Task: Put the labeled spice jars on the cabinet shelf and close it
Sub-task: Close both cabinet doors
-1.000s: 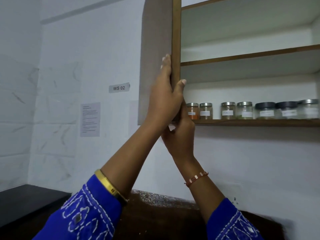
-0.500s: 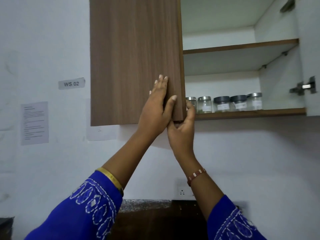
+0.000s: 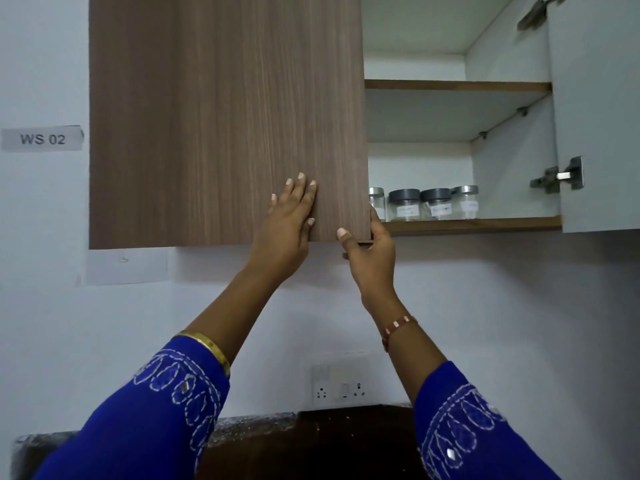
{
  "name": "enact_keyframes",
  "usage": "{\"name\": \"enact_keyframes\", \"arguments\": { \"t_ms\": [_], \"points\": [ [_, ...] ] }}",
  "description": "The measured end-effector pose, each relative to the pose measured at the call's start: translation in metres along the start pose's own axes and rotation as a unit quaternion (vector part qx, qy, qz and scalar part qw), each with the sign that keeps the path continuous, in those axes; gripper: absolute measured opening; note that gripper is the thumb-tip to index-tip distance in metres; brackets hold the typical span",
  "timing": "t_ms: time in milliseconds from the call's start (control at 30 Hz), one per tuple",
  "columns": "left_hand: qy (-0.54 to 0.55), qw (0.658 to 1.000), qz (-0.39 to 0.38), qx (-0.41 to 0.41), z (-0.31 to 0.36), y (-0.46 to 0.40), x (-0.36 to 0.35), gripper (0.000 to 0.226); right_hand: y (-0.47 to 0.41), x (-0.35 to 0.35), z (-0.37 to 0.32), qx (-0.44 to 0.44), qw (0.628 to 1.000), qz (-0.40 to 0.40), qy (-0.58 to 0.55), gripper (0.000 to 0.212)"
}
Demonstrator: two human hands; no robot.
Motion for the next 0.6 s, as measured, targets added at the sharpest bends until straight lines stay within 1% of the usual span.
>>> {"name": "enact_keyframes", "arguments": {
  "t_ms": [133,300,600],
  "points": [
    [-0.041,0.999,-0.035,-0.003,-0.011,-0.004,-0.022,0.056,-0.021,0.001,0.01,0.016,0.998,0.034,0.051,0.063],
    [-0.069,0.995,-0.077,0.002,-0.024,-0.007,-0.042,0.057,-0.04,-0.006,0.024,0.023,0.994,0.042,0.097,0.061],
    [-0.096,0.989,-0.114,0.015,-0.039,-0.014,-0.066,0.059,-0.059,-0.011,0.037,0.041,0.979,0.063,0.192,0.065]
  ]
}}
Point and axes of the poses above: each hand's wrist, its own y-axis away from the middle knuckle, its own x-axis out of the back of the hand, z = x × y, the point moved 9 cm from there along -y, towards the middle knuckle, and after that the axes turned 14 degrees about -x, right-handed, at the moved point
